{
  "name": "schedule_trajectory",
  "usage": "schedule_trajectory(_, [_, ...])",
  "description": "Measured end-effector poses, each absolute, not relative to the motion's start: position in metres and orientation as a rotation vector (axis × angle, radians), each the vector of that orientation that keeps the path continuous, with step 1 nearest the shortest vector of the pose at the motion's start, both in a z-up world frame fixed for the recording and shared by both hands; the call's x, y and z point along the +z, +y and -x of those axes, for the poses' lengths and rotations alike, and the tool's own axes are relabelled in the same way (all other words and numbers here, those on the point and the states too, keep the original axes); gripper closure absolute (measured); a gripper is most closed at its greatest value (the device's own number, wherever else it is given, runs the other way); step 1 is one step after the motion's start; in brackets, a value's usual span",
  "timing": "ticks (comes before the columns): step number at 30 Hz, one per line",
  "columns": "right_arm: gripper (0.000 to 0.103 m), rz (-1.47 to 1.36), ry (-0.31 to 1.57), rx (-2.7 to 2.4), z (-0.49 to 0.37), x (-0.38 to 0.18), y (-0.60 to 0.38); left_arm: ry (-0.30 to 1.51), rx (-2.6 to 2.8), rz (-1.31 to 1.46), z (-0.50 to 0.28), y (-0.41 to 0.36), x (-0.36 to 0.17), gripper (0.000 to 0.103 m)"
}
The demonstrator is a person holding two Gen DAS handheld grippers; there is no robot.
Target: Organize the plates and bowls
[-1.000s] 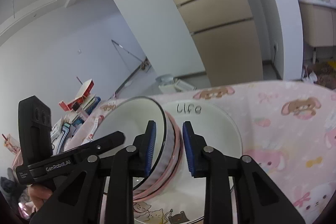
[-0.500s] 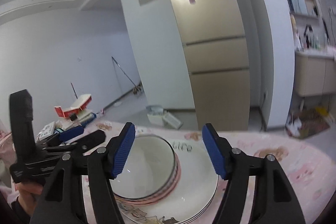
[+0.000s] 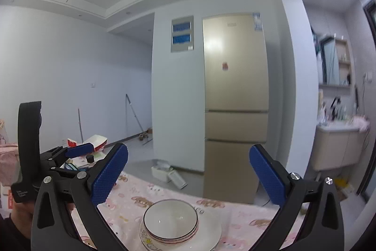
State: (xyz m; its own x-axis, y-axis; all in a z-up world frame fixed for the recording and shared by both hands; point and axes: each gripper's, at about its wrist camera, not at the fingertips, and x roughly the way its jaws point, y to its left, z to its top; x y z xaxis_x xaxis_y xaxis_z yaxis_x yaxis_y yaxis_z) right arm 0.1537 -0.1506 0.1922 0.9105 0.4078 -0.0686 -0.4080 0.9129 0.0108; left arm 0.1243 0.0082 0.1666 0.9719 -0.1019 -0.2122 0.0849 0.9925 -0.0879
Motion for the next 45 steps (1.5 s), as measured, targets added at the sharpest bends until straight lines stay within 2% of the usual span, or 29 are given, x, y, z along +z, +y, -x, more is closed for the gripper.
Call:
schedule_trajectory(7, [0.0,0.022,0.009,0.42,-0.102,0.225,-0.156,0.151,-0.093,0.003,-0.074,-0.012,0.199,0.0])
schedule_trajectory(13, [0.0,0.005,0.051,0.503,-0.067,0.214,-0.17,0.169,-0.145,0.03,-0.023,-0.011,0.207,0.0])
schedule_trajectory(20, [0.0,-0.028,0.09,0.542,-0.042,0.183,-0.181,0.172,-0.114,-0.043,0.01,-0.025,0.187,0.0])
schedule_trajectory(30, [0.0,0.098,0.124,0.415,-0.028,0.138,-0.164,0.175,-0.109,-0.054,0.03,-0.024,0.139,0.0])
schedule_trajectory(45, [0.0,0.144,0.261,0.421,-0.035,0.058,-0.147,0.328,-0.059,-0.08,0.017,-0.014,0.046,0.0])
